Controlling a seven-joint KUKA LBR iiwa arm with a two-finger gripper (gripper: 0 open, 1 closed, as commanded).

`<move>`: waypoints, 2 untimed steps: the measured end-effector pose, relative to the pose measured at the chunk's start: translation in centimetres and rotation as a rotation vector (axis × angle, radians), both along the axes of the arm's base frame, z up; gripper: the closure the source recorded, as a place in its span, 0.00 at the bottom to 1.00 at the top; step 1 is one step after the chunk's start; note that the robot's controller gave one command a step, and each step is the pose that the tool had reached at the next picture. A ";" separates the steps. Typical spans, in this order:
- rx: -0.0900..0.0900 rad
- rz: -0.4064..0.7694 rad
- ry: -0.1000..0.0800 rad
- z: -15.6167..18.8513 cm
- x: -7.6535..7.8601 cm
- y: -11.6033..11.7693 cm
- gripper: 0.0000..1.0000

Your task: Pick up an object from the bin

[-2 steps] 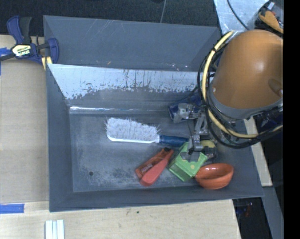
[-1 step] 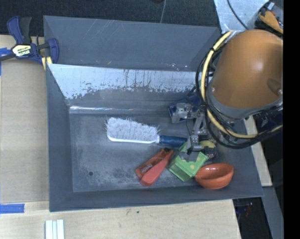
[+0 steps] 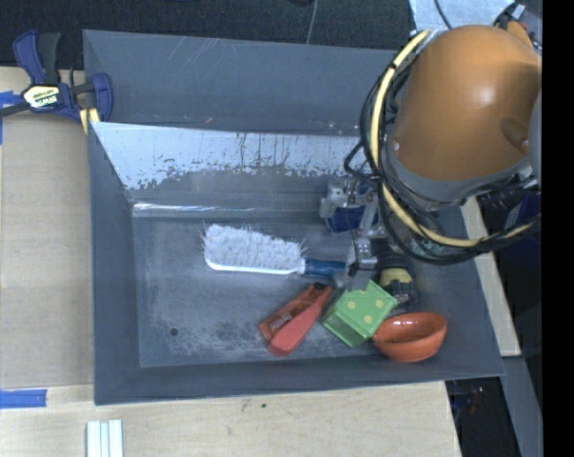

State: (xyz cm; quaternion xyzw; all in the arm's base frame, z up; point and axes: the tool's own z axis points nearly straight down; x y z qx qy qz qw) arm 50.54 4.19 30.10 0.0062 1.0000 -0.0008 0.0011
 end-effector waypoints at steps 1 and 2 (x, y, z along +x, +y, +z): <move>0.000 0.124 -0.003 -3.4 0.6 -2.2 0.00; 0.003 0.123 -0.022 -0.9 -1.2 0.6 0.00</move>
Offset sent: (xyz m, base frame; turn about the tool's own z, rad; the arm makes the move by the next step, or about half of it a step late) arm -0.0128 0.0049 -0.0117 -0.1211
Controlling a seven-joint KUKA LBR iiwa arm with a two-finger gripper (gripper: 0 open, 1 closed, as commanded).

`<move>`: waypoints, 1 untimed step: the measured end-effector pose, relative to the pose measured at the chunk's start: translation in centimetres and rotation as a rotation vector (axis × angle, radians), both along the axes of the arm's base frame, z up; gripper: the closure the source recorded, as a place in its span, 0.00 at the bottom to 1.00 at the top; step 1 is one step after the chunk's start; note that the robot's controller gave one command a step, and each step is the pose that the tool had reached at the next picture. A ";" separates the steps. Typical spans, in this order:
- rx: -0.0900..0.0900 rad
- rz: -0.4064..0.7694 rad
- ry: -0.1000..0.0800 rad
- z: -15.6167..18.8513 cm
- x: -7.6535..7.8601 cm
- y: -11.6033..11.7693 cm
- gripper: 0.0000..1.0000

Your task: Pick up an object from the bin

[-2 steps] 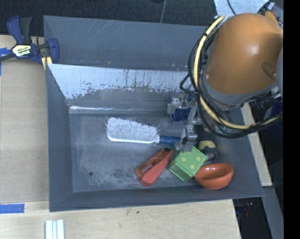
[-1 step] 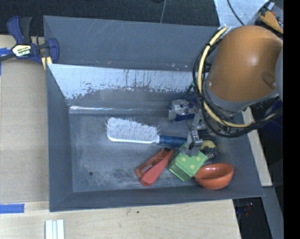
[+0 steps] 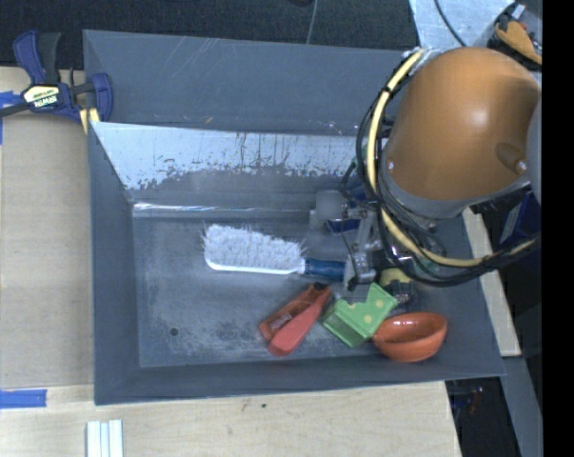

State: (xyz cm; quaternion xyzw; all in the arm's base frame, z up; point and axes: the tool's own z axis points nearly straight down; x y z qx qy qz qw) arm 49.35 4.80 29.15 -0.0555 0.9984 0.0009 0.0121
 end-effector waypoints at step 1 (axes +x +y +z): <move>-0.003 -0.150 0.016 -2.9 3.1 -3.1 0.00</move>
Offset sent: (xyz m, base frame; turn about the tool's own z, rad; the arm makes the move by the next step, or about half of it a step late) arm 0.0175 0.0227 0.0519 -0.0204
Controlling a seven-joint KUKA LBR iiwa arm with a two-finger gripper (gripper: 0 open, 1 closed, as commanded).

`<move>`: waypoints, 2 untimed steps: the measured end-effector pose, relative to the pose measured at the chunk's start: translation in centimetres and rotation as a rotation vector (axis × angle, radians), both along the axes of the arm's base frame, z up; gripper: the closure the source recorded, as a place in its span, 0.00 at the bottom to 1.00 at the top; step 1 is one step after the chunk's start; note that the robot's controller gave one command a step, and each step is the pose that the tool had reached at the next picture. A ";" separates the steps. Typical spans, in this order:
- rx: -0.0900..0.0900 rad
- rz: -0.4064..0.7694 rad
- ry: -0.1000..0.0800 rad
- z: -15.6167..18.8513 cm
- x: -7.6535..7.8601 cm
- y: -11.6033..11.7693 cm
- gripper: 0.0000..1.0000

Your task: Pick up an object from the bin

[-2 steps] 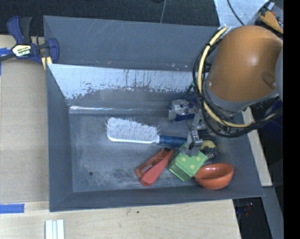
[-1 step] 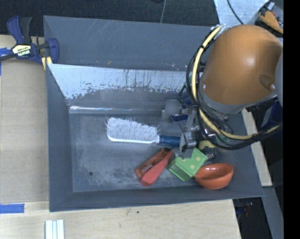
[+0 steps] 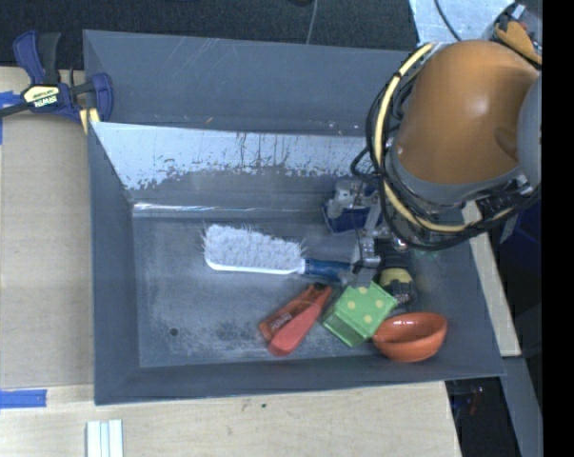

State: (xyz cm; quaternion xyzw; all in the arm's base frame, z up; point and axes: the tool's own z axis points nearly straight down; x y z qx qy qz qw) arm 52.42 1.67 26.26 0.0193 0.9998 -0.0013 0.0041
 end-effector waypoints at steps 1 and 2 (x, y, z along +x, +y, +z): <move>-0.001 0.033 0.006 1.4 -0.4 1.0 0.00; -0.003 0.007 -0.007 11.4 2.3 -3.5 0.00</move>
Offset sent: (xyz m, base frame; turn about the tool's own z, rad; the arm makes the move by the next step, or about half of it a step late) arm 0.0205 -0.0310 0.1091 -0.0129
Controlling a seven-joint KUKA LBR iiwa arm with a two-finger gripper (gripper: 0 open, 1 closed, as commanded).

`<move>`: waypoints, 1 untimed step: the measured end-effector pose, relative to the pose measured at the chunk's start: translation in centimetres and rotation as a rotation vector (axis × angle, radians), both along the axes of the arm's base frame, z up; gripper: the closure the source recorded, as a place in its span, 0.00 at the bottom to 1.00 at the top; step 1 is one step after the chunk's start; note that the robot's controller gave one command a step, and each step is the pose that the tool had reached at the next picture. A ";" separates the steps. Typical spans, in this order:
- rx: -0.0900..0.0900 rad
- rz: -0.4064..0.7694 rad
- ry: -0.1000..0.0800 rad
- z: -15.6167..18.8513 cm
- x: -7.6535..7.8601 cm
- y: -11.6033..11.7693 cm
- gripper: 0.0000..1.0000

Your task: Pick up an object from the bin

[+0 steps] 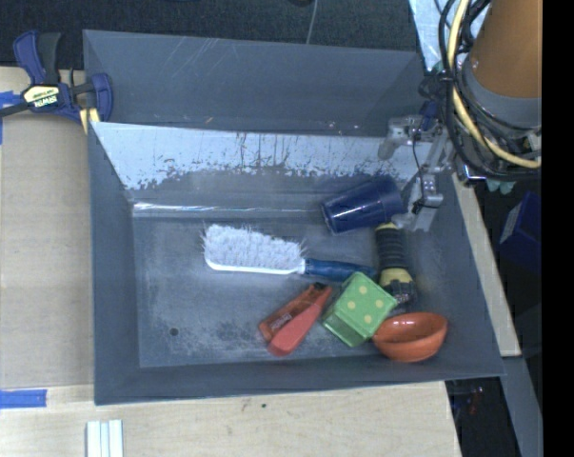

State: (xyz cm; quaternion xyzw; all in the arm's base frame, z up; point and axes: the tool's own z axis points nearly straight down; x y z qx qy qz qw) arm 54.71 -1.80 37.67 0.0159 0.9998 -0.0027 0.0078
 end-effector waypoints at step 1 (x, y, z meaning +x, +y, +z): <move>0.005 0.067 0.007 -9.9 -1.3 3.9 0.00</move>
Offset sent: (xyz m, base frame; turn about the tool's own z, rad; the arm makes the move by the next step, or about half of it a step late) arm 0.0002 0.0020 0.0408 -0.0285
